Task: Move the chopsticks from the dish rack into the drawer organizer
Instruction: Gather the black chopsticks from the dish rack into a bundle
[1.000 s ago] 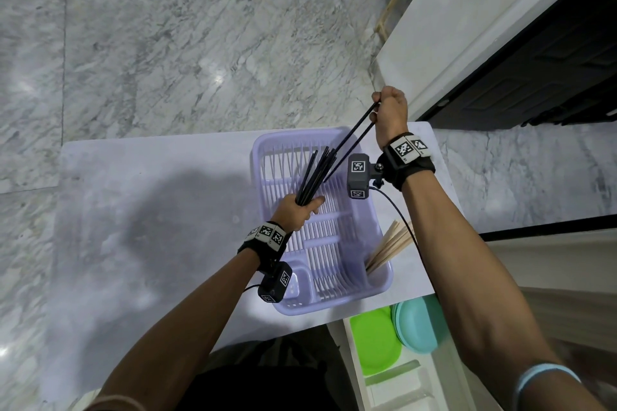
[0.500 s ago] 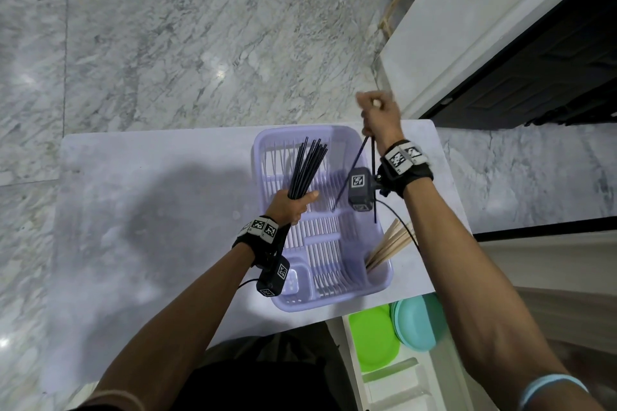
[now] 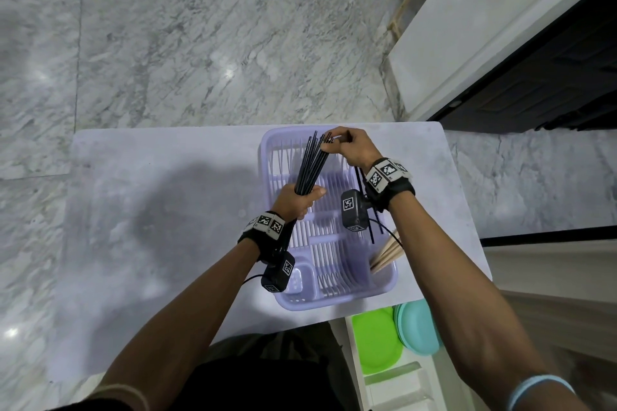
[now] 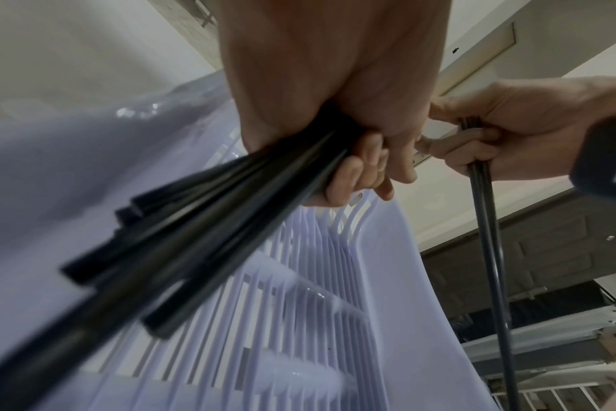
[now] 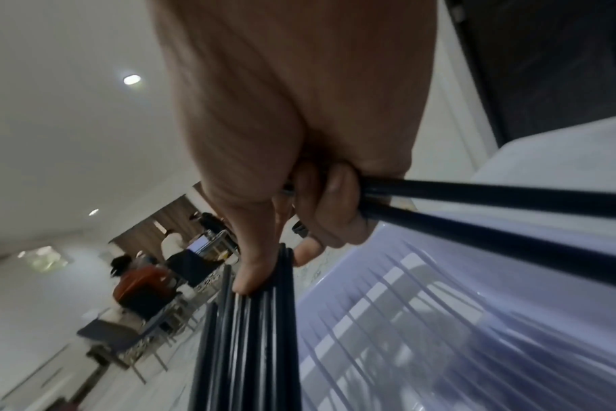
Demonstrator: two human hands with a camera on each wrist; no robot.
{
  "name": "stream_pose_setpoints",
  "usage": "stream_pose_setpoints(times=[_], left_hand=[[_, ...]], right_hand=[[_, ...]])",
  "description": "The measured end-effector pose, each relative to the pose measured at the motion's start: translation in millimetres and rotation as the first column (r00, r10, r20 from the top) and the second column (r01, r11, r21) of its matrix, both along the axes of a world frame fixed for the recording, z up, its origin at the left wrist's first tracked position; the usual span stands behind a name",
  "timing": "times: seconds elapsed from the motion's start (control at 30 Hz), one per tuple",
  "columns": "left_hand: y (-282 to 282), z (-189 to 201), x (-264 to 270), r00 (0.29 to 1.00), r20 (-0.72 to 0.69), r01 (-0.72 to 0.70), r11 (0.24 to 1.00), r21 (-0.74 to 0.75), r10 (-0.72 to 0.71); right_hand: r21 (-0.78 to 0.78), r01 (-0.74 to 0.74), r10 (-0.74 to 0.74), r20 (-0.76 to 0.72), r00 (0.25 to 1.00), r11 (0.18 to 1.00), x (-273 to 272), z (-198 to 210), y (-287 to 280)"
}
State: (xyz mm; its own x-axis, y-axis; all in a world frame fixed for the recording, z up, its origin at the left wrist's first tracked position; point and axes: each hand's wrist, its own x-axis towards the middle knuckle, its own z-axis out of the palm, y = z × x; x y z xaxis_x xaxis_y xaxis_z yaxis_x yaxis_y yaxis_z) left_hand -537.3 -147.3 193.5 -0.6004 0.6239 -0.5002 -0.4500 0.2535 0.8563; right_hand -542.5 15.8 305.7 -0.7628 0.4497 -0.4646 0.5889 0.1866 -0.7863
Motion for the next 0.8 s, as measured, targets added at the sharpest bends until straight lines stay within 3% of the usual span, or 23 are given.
stream_pose_setpoints(times=[0.1,0.33,0.57,0.67,0.8], left_hand=[[2,1,1,1.0,0.012,0.0,1.0,0.01,0.0],[6,5,-1,0.999,0.032,-0.002,1.0,0.025,0.002],[4,8,-3,1.0,0.013,-0.006,1.0,0.027,0.006],[5,8,-2,1.0,0.026,-0.007,1.0,0.023,0.006],[6,7,1,1.0,0.03,-0.001,0.999,0.033,0.0]], right_hand=[[-0.044,0.035,-0.035,0.021,0.999,0.998,2,-5,6],[0.006,0.088,-0.087,-0.121,0.989,0.996,7,4,4],[-0.026,0.132,-0.134,-0.062,0.989,0.991,6,-2,13],[-0.051,0.077,-0.081,-0.096,0.992,0.996,7,5,5],[0.054,0.038,-0.033,-0.087,0.996,0.998,6,-8,-1]])
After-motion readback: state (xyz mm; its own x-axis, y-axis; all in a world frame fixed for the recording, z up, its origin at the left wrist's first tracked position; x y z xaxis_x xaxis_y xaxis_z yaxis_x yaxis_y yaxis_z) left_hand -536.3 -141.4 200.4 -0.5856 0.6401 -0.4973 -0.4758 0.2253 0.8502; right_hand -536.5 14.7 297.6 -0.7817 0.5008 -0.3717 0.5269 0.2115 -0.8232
